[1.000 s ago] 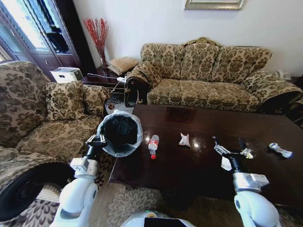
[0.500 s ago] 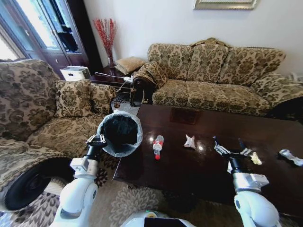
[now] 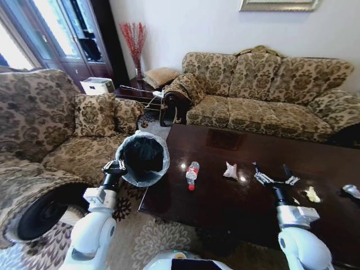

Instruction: Move to the front of the table and place the trash on the table into the trash bin.

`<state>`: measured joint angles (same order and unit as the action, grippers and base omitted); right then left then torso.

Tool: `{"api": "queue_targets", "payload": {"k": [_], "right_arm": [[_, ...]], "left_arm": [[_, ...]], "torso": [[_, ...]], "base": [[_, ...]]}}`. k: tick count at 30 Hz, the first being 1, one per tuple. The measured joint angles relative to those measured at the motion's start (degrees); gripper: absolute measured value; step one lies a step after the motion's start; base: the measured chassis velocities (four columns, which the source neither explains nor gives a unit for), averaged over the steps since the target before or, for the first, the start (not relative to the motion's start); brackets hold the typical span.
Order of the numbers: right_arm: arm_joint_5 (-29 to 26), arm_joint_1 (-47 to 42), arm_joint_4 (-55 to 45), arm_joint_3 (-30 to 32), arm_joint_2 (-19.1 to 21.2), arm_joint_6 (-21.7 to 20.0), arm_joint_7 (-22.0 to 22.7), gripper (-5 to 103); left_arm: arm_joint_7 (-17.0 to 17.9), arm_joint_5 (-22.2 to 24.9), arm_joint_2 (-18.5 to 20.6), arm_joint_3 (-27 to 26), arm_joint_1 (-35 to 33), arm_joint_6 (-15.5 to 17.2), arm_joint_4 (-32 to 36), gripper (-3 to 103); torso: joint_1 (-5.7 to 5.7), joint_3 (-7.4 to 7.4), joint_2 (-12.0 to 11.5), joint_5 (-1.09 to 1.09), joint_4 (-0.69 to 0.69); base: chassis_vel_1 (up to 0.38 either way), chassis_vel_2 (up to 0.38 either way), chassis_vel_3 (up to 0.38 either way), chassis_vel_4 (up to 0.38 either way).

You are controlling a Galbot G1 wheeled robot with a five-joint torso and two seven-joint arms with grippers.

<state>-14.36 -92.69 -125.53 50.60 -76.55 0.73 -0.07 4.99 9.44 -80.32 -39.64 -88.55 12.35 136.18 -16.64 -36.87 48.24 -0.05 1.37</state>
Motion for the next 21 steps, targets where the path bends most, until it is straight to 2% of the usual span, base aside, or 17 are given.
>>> {"api": "queue_targets", "payload": {"k": [3, 7, 18, 20, 21], "right_arm": [[0.0, 0.0, 0.0, 0.0, 0.0, 0.0, 0.0, 100], [0.0, -0.01, 0.0, 0.0, 0.0, 0.0, 0.0, 100], [0.0, -0.01, 0.0, 0.0, 0.0, 0.0, 0.0, 100], [0.56, 0.18, 0.07, -1.0, -0.12, -0.24, 0.06, 100], [0.56, 0.18, 0.07, -1.0, -0.12, -0.24, 0.06, 100]], "left_arm": [[0.02, 0.0, 0.0, -0.01, 0.0, 0.0, 0.0, 2], [-0.01, 0.0, 0.0, 0.01, 0.0, 0.0, 0.0, 2], [-0.01, 0.0, 0.0, 0.01, 0.0, 0.0, 0.0, 2], [-0.12, -0.36, -0.27, 0.02, -0.05, -1.99, -1.53, 2], [-0.12, -0.36, -0.27, 0.02, -0.05, -1.99, -1.53, 2]], "torso": [[0.0, 0.0, 0.0, -0.01, 0.01], [0.0, 0.0, 0.0, 0.0, -0.05], [0.0, 0.0, 0.0, 0.0, -0.03], [0.0, 0.0, 0.01, 0.0, -0.05], [0.0, 0.0, 0.01, 0.0, -0.05]], "base": [[0.044, 0.039, 0.035, 0.029], [0.0, 0.0, 0.0, 0.0], [0.0, 0.0, 0.0, 0.0], [0.0, 0.0, 0.0, 0.0], [0.0, 0.0, 0.0, 0.0]]}}
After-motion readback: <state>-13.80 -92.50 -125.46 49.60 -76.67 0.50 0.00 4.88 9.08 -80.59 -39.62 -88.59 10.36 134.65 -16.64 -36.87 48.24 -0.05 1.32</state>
